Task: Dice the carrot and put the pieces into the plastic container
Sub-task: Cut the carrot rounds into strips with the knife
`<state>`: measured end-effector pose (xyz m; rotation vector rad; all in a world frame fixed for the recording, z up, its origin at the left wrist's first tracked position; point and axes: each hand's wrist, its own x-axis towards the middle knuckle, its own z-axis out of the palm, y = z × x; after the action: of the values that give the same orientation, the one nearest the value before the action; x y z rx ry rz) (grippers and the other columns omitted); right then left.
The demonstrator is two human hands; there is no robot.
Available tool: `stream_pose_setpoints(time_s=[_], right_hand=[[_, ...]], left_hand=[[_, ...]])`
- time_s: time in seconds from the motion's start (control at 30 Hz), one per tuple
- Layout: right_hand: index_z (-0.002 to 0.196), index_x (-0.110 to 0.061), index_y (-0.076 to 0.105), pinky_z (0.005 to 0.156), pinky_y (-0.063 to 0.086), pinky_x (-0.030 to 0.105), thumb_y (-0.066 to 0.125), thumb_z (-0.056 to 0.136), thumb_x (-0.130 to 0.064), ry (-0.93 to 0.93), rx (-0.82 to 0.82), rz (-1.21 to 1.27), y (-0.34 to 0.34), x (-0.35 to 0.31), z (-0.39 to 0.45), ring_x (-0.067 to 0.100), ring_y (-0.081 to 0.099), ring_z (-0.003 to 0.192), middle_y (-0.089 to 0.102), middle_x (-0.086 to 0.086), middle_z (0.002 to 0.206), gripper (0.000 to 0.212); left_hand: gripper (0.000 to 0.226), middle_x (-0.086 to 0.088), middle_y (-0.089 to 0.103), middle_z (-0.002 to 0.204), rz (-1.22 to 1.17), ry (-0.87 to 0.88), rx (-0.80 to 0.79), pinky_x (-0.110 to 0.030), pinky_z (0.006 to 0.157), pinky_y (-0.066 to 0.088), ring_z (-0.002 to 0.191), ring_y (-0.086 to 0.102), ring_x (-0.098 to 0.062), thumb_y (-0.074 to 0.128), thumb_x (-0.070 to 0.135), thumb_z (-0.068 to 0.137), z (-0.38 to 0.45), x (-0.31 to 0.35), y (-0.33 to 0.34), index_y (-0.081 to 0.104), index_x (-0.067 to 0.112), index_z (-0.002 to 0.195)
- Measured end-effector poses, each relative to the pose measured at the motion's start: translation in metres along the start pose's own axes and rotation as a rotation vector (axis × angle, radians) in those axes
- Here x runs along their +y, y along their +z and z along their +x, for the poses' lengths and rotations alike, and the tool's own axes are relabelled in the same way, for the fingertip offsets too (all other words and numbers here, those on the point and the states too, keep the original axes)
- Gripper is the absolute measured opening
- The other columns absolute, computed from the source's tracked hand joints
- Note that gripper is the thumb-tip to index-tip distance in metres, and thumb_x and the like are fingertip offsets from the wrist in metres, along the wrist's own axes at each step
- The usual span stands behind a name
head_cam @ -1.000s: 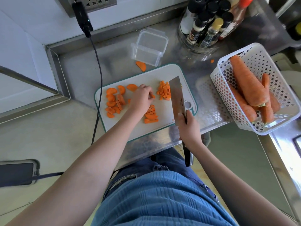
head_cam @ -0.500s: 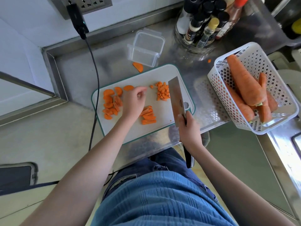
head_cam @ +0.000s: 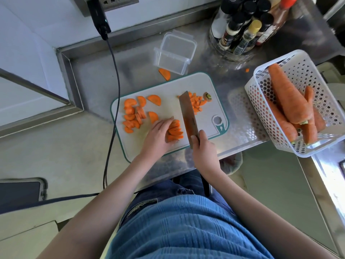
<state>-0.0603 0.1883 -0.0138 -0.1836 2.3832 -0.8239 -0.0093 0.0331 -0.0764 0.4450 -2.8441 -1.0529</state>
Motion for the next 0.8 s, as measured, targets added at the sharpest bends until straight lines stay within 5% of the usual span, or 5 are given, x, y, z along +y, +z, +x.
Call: stream_pose_setpoints(time_s=[0.4, 0.8], right_hand=[[0.092, -0.011, 0.033, 0.051, 0.039, 0.04, 0.029, 0.104, -0.025, -0.05, -0.01, -0.139, 0.02, -0.02, -0.001, 0.034, 0.052, 0.064, 0.055, 0.014, 0.073, 0.019], [0.096, -0.016, 0.028, 0.059, 0.04, 0.038, 0.031, 0.099, -0.007, 0.0, -0.038, -0.35, 0.035, -0.031, 0.014, 0.031, 0.052, 0.07, 0.05, 0.009, 0.076, 0.009]], left_hand=[[0.029, -0.008, 0.066, 0.113, 0.044, 0.204, 0.071, -0.033, 0.093, 0.049, 0.111, 0.055, -0.021, 0.078, 0.01, 0.073, -0.006, -0.006, 0.001, 0.07, 0.004, 0.1], [0.023, -0.013, 0.066, 0.111, 0.027, 0.29, 0.057, -0.04, 0.092, 0.05, 0.111, 0.054, -0.025, 0.075, 0.004, 0.076, -0.004, -0.022, 0.011, 0.07, -0.001, 0.098]])
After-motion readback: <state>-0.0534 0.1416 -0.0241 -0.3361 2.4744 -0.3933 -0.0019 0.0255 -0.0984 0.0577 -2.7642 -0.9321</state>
